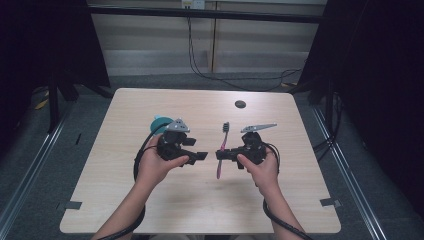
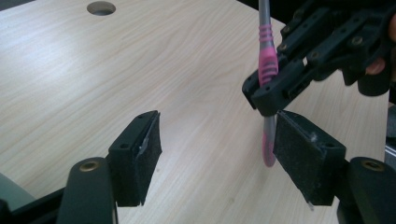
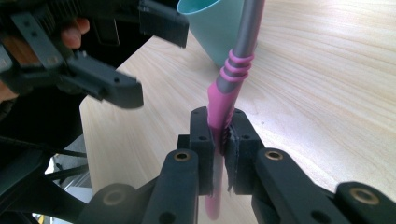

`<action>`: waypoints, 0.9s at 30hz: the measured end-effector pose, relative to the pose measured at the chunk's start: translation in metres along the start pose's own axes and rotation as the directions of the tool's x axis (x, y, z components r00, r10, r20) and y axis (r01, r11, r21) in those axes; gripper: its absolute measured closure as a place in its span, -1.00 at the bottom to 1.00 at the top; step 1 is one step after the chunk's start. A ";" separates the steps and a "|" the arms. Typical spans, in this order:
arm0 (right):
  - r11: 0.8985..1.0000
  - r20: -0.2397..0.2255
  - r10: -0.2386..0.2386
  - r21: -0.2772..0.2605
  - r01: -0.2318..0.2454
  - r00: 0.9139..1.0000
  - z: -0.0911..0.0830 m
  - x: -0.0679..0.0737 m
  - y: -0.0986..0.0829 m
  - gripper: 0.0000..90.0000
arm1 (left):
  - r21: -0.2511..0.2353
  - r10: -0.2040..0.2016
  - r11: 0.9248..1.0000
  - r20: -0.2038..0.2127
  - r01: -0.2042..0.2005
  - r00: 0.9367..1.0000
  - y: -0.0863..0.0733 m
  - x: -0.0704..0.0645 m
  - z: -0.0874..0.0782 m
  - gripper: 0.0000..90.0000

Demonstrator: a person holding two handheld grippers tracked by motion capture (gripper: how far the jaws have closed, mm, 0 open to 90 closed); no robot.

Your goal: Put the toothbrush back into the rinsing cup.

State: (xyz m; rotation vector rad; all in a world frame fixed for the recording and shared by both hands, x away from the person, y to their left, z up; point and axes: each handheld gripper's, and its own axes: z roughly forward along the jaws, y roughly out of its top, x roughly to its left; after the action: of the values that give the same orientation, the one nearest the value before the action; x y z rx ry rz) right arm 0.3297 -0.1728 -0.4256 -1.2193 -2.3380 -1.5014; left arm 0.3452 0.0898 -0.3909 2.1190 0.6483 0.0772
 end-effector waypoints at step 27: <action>1.000 -0.012 -0.024 0.018 0.024 1.000 0.008 0.005 0.003 0.85 | -0.016 -0.051 0.999 0.073 0.052 0.996 0.037 -0.005 0.009 -0.13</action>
State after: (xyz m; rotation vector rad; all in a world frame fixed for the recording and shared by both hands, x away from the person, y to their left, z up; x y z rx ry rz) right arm 0.3308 -0.1631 -0.4246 -1.1791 -2.3619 -1.4868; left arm 0.3592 0.0642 -0.3667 2.0764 0.6563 -0.0221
